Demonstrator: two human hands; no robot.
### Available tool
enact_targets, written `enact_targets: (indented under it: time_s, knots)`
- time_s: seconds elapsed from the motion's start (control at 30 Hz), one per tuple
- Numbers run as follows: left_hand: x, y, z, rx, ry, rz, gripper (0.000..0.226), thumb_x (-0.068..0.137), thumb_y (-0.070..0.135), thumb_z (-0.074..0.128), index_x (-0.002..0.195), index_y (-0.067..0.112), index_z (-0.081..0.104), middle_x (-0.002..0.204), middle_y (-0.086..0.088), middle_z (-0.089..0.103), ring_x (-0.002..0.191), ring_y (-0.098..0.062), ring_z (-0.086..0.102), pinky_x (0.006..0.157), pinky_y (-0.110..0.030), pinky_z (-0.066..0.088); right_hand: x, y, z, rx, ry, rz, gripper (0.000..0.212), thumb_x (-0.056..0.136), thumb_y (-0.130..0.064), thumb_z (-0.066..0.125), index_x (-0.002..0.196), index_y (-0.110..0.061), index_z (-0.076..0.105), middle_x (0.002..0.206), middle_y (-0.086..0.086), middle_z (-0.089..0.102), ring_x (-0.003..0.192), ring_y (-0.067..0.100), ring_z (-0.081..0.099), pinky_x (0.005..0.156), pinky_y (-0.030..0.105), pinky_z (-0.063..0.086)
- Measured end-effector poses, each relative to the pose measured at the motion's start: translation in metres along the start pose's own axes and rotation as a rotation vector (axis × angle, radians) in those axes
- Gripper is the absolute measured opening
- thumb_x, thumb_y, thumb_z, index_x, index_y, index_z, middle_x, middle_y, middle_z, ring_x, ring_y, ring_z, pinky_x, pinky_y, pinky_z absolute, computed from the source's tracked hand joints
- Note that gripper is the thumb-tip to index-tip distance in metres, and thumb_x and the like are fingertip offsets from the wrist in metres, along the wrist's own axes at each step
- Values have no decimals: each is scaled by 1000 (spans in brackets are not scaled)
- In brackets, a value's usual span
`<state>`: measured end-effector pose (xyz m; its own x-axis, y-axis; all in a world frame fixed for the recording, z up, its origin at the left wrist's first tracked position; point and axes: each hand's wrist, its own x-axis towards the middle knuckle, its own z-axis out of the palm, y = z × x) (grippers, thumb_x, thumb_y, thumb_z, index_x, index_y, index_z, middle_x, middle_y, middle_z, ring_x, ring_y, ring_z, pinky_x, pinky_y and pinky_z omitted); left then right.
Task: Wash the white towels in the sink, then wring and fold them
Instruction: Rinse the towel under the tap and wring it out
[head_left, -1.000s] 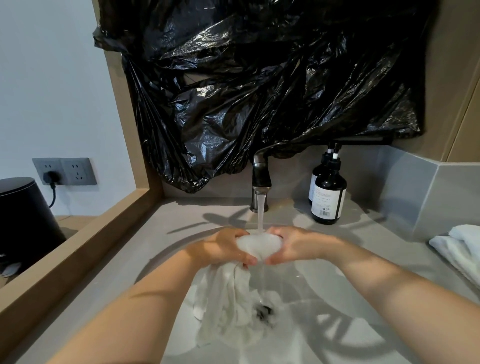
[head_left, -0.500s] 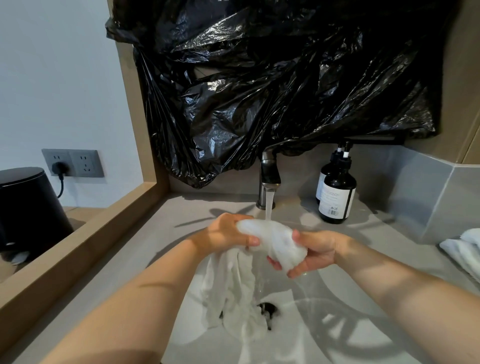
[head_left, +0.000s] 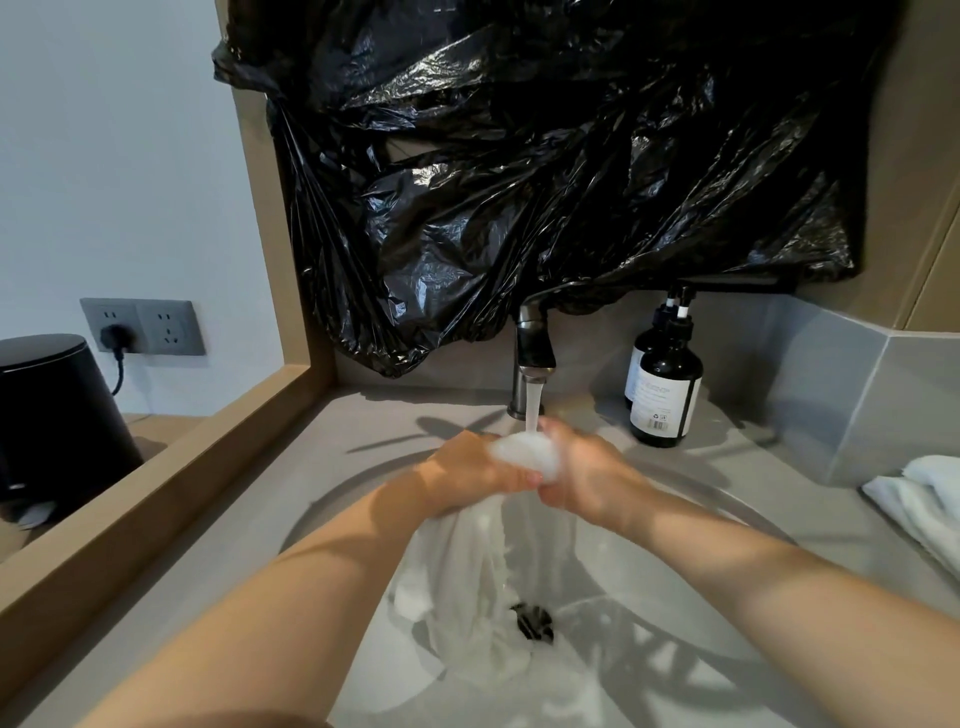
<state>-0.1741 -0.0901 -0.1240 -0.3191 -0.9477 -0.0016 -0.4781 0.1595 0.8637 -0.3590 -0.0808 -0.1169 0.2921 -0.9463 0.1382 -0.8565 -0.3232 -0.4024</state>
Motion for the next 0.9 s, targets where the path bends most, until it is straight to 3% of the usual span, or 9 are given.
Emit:
enact_targets:
  time_s: [0.07, 0.13, 0.3, 0.43, 0.5, 0.63, 0.77, 0.87, 0.9]
  knots:
    - [0, 0, 2, 18, -59, -23, 33, 78, 34, 81, 102, 14, 70, 85, 7, 70, 76, 1, 66, 68, -15, 51, -6, -3, 0, -118, 2, -55, 75, 81, -23, 66, 145, -22, 27, 128, 7, 55, 111, 28, 57, 87, 33, 49]
    - [2, -2, 2, 51, -85, -55, 37, 73, 43, 81, 101, 20, 72, 90, 3, 72, 86, -10, 68, 80, -26, 54, -4, -5, 1, -203, -6, -57, 75, 83, -23, 67, 145, -17, 25, 132, 10, 51, 116, 31, 54, 92, 38, 47]
    - [6, -7, 4, 45, -89, -139, 66, 54, 49, 85, 112, 22, 69, 102, 0, 73, 99, -18, 68, 95, -38, 53, 3, -3, 0, -234, -51, -30, 69, 82, -27, 70, 138, -22, 30, 125, 6, 55, 105, 27, 57, 86, 34, 49]
    - [2, -7, 2, -99, -55, -182, 76, 47, 49, 86, 114, 19, 69, 105, -5, 74, 100, -22, 70, 97, -44, 53, 5, 9, -10, 105, -40, 47, 80, 73, -31, 79, 140, -32, 36, 123, -3, 57, 98, 14, 56, 80, 23, 45]
    - [-4, -12, -6, -260, -84, -198, 73, 51, 45, 86, 115, 14, 70, 108, -11, 73, 103, -30, 69, 99, -48, 51, 8, 23, -17, 430, -45, 86, 76, 74, -36, 81, 138, -24, 41, 119, -1, 61, 104, 16, 61, 88, 30, 51]
    - [-8, -17, -14, -527, -51, -217, 74, 58, 43, 89, 117, 3, 69, 114, -22, 69, 107, -39, 66, 101, -53, 48, 5, 42, -24, 1180, -224, 332, 66, 88, -61, 45, 121, -5, 56, 105, 15, 68, 100, 27, 66, 82, 39, 51]
    - [-10, -1, 1, -737, -3, -142, 56, 78, 39, 75, 117, -1, 67, 101, -22, 67, 89, -32, 66, 83, -40, 52, 7, 40, 4, 1216, -321, 439, 83, 93, -69, 15, 108, -2, 62, 105, 15, 69, 98, 26, 64, 85, 38, 42]
    - [-12, 10, 17, -916, 6, -141, 52, 78, 40, 72, 111, 0, 68, 95, -24, 63, 89, -36, 62, 89, -46, 51, 7, 24, 29, 1186, -388, 449, 88, 92, -71, 11, 121, -4, 61, 134, 15, 57, 118, 31, 55, 109, 42, 29]
    - [-12, 13, 23, -968, 7, -127, 51, 77, 39, 72, 108, -1, 68, 90, -23, 62, 85, -34, 62, 85, -43, 52, 2, 18, 34, 1231, -426, 422, 85, 93, -70, 16, 124, -6, 62, 137, 16, 55, 123, 34, 53, 110, 43, 30]
